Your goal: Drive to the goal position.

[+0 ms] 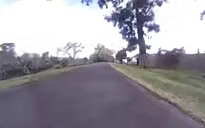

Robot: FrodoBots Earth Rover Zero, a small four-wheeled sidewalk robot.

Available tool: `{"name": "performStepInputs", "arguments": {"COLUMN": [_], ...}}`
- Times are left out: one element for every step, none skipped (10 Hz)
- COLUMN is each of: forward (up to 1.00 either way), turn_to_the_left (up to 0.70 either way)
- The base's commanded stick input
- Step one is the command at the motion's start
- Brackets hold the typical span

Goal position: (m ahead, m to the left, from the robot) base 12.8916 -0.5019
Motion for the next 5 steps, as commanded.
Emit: {"name": "performStepInputs", "arguments": {"forward": [0.85,0.85,0.85,0.85,0.85], "turn_to_the_left": [0.00,0.00,0.00,0.00,0.00]}}
